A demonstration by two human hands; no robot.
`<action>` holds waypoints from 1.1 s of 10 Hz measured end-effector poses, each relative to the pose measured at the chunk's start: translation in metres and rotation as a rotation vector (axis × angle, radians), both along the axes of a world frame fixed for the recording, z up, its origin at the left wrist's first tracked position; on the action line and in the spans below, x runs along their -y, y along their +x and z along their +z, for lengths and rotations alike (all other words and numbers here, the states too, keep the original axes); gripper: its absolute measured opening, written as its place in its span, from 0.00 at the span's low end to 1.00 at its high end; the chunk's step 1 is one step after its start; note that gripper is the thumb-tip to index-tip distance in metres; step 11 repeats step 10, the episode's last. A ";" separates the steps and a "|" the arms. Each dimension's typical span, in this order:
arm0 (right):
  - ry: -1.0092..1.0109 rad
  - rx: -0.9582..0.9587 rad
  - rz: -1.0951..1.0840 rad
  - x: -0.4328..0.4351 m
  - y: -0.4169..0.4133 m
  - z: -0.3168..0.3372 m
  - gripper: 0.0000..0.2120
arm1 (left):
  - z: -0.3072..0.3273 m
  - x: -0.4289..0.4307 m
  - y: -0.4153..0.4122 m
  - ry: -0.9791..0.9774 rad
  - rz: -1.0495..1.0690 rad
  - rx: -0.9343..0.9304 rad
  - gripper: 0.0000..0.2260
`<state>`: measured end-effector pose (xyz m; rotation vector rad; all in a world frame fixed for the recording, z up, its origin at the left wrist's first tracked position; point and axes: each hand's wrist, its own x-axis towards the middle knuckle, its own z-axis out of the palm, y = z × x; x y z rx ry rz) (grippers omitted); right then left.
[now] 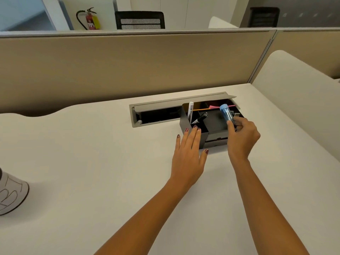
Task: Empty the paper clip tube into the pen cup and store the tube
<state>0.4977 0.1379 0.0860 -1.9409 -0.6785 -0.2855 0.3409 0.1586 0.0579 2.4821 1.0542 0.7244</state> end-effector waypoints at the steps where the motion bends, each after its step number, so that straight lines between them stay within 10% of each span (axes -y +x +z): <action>1: -0.019 0.015 0.000 -0.002 0.003 -0.003 0.12 | -0.002 -0.001 0.000 -0.005 -0.006 0.001 0.28; 11: 0.041 0.165 0.098 0.026 -0.058 -0.016 0.11 | -0.008 0.002 -0.033 -0.132 -0.052 0.152 0.24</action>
